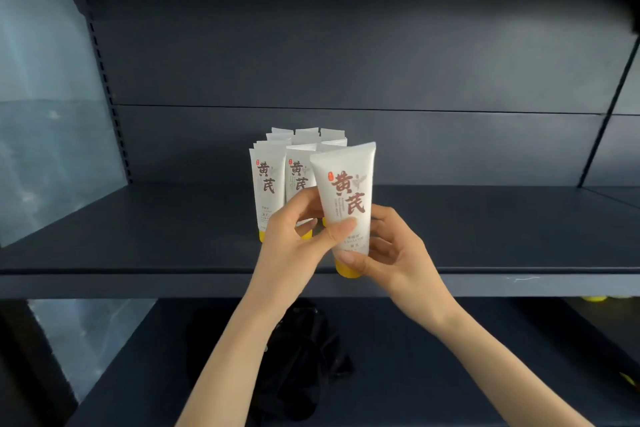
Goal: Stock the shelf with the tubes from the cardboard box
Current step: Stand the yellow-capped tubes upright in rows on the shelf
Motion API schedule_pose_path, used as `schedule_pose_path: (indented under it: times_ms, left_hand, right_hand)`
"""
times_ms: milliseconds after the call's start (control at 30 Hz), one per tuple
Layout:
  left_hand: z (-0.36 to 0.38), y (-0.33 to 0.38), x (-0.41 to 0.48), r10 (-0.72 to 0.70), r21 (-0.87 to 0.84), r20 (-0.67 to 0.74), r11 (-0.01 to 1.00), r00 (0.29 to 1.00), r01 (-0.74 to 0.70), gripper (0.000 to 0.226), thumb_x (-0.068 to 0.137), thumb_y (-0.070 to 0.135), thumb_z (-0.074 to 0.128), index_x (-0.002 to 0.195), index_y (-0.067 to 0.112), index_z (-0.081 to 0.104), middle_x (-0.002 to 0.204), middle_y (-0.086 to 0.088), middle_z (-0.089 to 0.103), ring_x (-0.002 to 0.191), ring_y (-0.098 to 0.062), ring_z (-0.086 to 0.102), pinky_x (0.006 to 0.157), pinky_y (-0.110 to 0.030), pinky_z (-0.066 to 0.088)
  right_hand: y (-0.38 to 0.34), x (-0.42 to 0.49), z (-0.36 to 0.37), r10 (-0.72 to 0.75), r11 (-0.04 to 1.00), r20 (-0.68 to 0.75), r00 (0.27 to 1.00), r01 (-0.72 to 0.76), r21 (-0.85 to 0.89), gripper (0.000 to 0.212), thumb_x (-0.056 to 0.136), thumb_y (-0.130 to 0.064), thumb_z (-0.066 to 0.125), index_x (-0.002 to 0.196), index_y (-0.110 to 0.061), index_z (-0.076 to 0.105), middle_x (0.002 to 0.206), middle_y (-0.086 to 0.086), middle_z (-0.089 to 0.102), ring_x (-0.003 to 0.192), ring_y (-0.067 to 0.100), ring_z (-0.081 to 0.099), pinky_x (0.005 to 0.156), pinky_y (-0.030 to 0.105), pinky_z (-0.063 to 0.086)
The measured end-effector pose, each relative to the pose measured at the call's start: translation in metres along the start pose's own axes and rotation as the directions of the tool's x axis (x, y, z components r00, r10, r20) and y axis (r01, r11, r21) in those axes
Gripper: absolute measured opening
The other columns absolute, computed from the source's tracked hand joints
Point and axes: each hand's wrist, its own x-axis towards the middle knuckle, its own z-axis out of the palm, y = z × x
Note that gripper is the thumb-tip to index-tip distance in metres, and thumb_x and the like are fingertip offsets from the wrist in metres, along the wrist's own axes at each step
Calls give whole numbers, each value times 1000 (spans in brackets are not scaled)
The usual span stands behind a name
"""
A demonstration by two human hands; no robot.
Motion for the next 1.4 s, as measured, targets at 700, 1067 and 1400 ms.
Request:
schedule_pose_path:
  times_ms: [700, 1067, 1400]
  left_hand:
    - [-82, -42, -49, -32, 837, -93, 539, 995, 95, 68, 89, 66, 23, 140, 25, 42, 139, 4, 50, 130, -15, 43, 107, -39, 36]
    - [-96, -35, -61, -94, 847, -115, 511, 989, 147, 54, 93, 45, 34, 143, 27, 35, 144, 5, 44, 134, -14, 38, 108, -33, 32]
    - [-101, -32, -62, -89, 854, -76, 508, 993, 111, 53, 94, 43, 35, 145, 26, 32, 146, 5, 42, 135, -13, 36, 110, -33, 29]
  right_hand:
    - [52, 81, -1, 135, 915, -189, 973, -196, -353, 46, 81, -22, 74, 118, -18, 46, 102, -7, 54, 95, 11, 55, 62, 13, 45]
    - [66, 92, 10, 145, 883, -259, 955, -243, -401, 48, 80, -26, 75, 116, -12, 46, 108, -3, 53, 96, 12, 53, 77, 26, 48]
    - [54, 89, 4, 191, 825, -250, 949, -293, -484, 50, 81, -27, 74, 120, -9, 47, 119, 5, 58, 99, 14, 54, 70, 18, 44]
